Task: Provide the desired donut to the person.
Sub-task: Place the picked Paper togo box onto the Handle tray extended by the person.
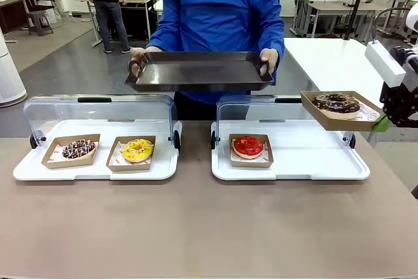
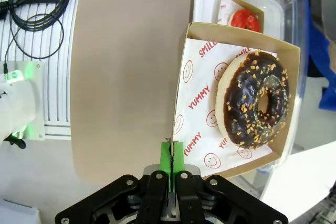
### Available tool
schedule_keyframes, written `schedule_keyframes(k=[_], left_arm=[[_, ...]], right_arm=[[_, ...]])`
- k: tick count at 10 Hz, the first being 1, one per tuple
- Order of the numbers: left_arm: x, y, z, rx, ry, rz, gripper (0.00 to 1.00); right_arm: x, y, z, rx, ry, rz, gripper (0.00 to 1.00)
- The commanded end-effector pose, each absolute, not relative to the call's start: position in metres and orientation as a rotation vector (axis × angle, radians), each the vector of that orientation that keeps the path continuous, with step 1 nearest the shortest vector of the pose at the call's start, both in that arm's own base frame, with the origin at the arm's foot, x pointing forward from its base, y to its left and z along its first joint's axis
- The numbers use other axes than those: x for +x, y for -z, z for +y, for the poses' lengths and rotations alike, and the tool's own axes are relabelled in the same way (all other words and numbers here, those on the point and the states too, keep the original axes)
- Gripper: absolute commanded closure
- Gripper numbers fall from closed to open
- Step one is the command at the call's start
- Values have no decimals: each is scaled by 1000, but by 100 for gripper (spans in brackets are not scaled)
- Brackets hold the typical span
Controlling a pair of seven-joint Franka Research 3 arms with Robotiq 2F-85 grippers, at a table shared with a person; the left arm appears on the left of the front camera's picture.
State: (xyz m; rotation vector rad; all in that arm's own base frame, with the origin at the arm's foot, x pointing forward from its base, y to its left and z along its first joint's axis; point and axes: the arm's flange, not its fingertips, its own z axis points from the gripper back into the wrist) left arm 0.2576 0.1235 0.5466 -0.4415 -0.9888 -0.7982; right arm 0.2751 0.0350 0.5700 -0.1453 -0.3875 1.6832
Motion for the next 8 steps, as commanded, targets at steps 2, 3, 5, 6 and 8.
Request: schedule_keyframes(k=[2, 3, 5, 6, 8], left_arm=[[256, -547, 125, -452, 791, -977, 0], [256, -547, 125, -452, 791, -977, 0], [256, -547, 125, -452, 791, -977, 0], [256, -547, 125, -452, 791, -977, 0], [256, -547, 125, -452, 791, -977, 0]], right_arm=[[275, -573, 34, -161, -1675, -364, 100], [275, -573, 34, -161, -1675, -364, 100], [275, -573, 34, -161, -1675, -364, 100], [275, -573, 34, -161, -1675, -364, 100], [275, -573, 34, -161, -1675, -364, 100]])
